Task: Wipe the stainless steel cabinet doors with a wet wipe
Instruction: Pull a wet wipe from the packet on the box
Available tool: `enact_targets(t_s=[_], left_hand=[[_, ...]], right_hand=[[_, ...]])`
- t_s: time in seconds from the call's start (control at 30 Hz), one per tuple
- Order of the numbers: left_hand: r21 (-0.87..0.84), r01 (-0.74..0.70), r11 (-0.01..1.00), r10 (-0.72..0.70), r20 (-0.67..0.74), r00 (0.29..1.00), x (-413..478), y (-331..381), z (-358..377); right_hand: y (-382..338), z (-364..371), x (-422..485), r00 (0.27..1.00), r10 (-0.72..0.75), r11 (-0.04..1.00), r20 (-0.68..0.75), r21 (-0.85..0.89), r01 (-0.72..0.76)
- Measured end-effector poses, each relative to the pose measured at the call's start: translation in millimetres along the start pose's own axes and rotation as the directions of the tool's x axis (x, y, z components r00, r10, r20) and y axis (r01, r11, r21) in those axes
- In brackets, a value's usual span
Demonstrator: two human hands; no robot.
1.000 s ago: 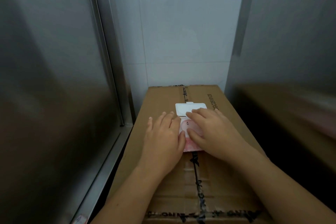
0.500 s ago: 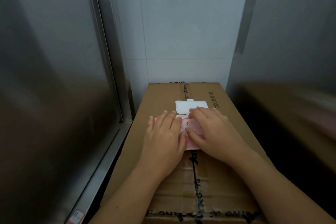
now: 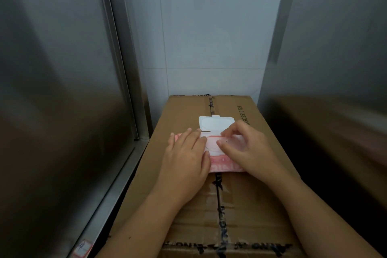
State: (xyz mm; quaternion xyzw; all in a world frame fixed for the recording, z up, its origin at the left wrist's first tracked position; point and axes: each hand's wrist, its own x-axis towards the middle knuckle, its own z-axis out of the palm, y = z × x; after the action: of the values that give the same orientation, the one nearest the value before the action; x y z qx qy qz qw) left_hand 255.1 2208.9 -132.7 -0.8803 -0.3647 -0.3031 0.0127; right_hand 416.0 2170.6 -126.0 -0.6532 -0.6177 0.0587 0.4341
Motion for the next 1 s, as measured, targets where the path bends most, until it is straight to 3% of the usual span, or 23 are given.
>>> enact_targets(t_s=[0.17,0.63,0.87,1.0], left_hand=[[-0.002,-0.027,1.000,0.027,0.006,1.000,-1.0,-2.5,2.4],[0.019,-0.015,1.000,0.015,0.030,0.999,-0.3,-2.0,2.0],[0.060,-0.006,0.998,0.003,0.059,0.998,-0.5,-3.1,3.2],[0.066,-0.004,0.998,-0.001,0.071,0.997,-0.5,-2.7,2.3]], right_hand=[[1.2,0.4,0.8,1.000,0.015,0.998,-0.017,0.059,-0.014],[4.1,-21.8,0.5,0.983,0.035,0.939,0.180,0.331,-0.094],[-1.5,-24.6,1.0,0.979,-0.059,0.997,0.193,0.056,0.049],[-2.1,-20.5,5.3,0.989,-0.089,0.987,0.114,-0.125,0.103]])
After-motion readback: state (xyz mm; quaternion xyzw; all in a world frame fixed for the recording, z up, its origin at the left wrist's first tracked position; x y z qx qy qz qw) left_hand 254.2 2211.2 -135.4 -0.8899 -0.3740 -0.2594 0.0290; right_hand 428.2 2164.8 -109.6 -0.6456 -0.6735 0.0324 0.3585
